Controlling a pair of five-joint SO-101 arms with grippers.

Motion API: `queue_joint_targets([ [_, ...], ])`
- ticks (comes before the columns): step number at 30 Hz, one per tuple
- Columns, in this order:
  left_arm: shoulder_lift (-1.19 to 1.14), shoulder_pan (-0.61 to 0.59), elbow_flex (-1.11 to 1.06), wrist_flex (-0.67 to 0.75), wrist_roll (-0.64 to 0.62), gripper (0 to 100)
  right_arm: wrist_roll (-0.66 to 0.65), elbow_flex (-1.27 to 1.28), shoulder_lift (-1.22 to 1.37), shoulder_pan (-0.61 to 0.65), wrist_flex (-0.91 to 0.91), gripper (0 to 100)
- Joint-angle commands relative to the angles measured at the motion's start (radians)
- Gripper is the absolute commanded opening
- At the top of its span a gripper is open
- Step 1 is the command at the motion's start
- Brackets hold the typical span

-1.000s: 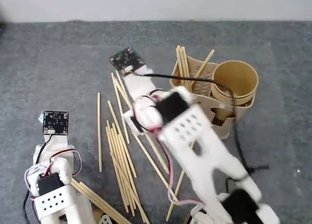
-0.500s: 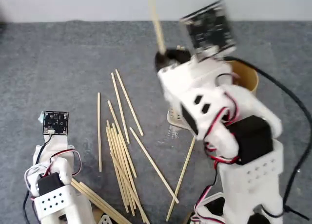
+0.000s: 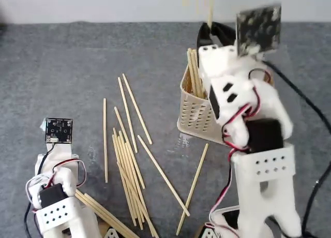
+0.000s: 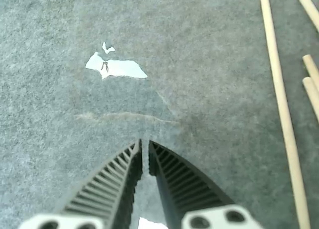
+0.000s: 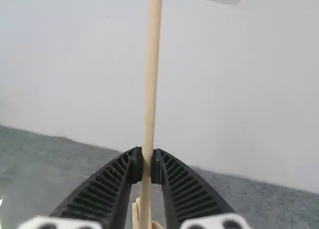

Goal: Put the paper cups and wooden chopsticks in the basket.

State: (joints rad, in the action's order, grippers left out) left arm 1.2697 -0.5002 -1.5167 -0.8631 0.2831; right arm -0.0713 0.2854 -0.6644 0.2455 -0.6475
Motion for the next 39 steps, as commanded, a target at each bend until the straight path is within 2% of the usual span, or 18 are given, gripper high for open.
queue_joint_targets([
  [1,0.009,0.005,0.010,0.020,0.008,3,-0.071,0.186,-0.108,-0.008,0.166,0.8],
  [4,0.009,0.006,0.010,0.020,0.008,3,-0.078,0.298,-0.150,-0.012,0.220,0.8],
  [7,0.009,0.006,0.008,0.020,0.008,3,-0.078,0.325,-0.163,-0.010,0.188,1.3],
  [11,0.009,0.006,0.008,0.020,0.008,3,-0.025,0.264,-0.165,-0.008,0.081,12.5],
  [15,0.009,0.006,0.008,0.020,0.008,3,0.021,0.126,-0.163,0.001,-0.093,15.0],
  [20,0.009,0.006,0.008,0.020,0.008,3,0.021,0.002,-0.163,0.096,-0.386,15.0],
  [25,0.009,0.008,0.008,0.020,0.008,3,0.064,0.014,-0.160,0.226,-0.601,15.0],
  [29,0.009,0.008,0.008,0.020,0.008,3,0.107,0.118,-0.159,0.323,-0.610,15.0],
  [32,0.009,0.008,0.008,0.020,0.008,3,0.109,0.199,-0.116,0.380,-0.545,15.0],
  [39,0.009,0.008,0.008,0.020,0.008,3,0.109,0.192,0.194,0.412,-0.440,15.4],
])
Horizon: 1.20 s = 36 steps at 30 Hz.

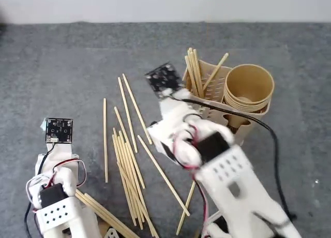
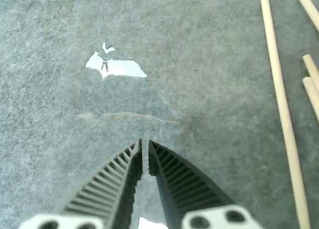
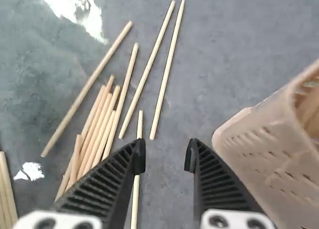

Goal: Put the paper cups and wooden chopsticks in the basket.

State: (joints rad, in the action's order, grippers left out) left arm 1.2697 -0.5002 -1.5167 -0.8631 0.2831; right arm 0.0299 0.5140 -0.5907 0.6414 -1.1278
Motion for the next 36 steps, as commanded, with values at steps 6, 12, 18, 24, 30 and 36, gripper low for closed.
queue_joint_targets([
  [6,0.009,0.008,0.008,0.020,0.009,3,0.014,-0.230,0.418,0.019,0.048,15.4],
  [12,0.009,0.008,0.008,0.020,0.009,3,0.014,-0.482,0.696,0.031,0.045,15.5],
  [18,0.009,0.008,0.008,0.020,0.009,3,0.014,-0.703,0.943,0.059,0.039,23.7],
  [24,0.009,0.008,0.008,0.020,0.009,3,0.008,-0.910,1.138,0.062,0.039,29.2],
  [30,0.009,0.008,0.008,0.020,0.009,3,0.006,-1.097,1.310,0.064,0.038,29.2],
  [36,0.009,0.008,0.008,0.020,0.009,3,0.006,-1.177,1.405,0.064,0.038,29.1],
])
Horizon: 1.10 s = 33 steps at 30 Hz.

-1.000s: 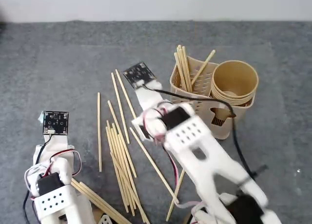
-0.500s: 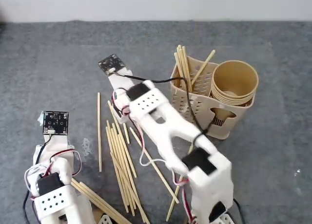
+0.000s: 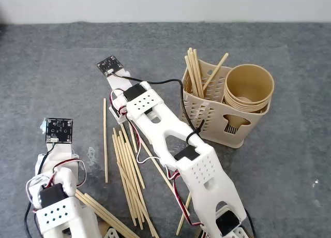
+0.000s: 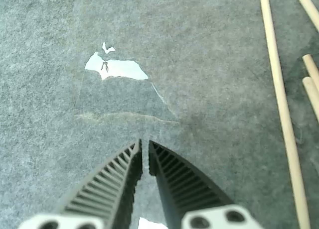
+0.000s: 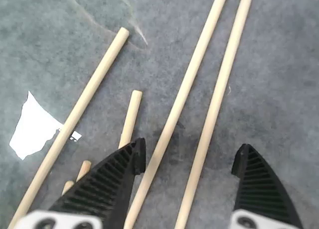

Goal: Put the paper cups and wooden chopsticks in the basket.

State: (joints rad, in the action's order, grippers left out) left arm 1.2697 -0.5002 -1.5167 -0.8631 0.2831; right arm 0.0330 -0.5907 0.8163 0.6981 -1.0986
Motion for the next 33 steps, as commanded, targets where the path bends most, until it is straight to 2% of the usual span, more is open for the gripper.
queue_joint_targets([
  [1,0.009,0.008,0.008,0.020,0.009,3,0.003,-0.072,0.005,0.007,0.008,29.1],
  [3,0.009,0.008,0.008,0.020,0.009,3,0.003,-0.072,0.021,0.005,-0.010,27.1],
  [9,0.009,0.008,0.008,0.020,0.009,3,0.002,-0.072,0.031,-0.002,-0.084,7.6],
  [13,0.009,0.008,0.008,0.020,0.009,3,-0.003,-0.072,0.031,-0.002,-0.143,0.9],
  [16,0.009,0.008,0.008,0.020,0.009,3,-0.046,-0.072,0.022,-0.002,-0.191,0.9],
  [22,0.009,0.008,0.008,0.020,0.009,3,-0.049,-0.072,-0.054,-0.001,-0.275,0.9],
  [33,0.009,0.008,0.007,0.020,0.009,3,-0.048,-0.072,-0.424,-0.001,-0.481,0.8],
])
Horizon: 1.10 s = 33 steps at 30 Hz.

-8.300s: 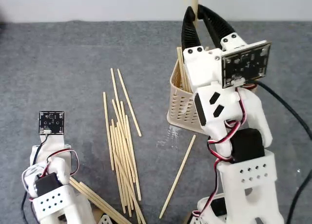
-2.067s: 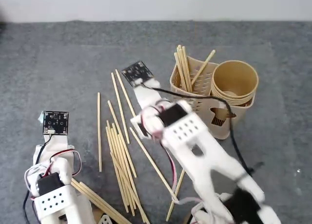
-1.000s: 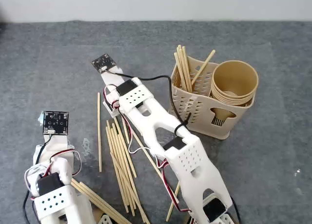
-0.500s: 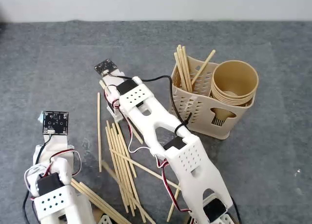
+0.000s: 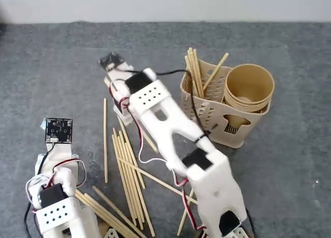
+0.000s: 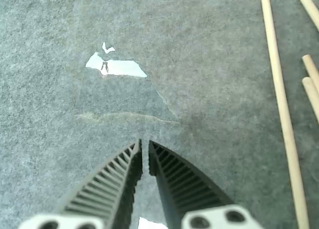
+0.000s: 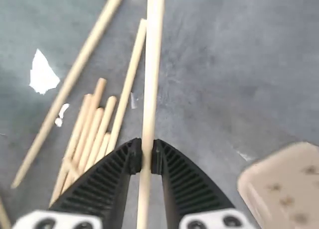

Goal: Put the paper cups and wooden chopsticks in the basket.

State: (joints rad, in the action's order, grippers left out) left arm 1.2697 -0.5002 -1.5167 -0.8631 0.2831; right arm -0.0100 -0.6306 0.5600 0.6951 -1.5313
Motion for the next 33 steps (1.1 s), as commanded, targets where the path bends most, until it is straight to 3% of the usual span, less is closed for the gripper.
queue_joint_targets([
  [1,0.009,0.008,0.007,0.020,0.009,3,-0.006,-0.032,-0.208,0.002,-0.065,0.8],
  [11,0.009,0.008,0.007,0.020,0.009,3,-0.012,-0.032,-0.613,-0.018,-0.107,0.8],
  [17,0.009,0.008,0.007,0.020,0.009,3,-0.014,-0.031,-0.809,-0.105,-0.082,0.8],
  [28,0.009,0.008,0.007,0.020,0.009,3,-0.009,-0.026,-0.958,-0.286,0.035,0.8],
  [33,0.009,0.008,0.007,0.020,0.009,3,-0.006,-0.025,-0.993,-0.302,0.027,0.8],
])
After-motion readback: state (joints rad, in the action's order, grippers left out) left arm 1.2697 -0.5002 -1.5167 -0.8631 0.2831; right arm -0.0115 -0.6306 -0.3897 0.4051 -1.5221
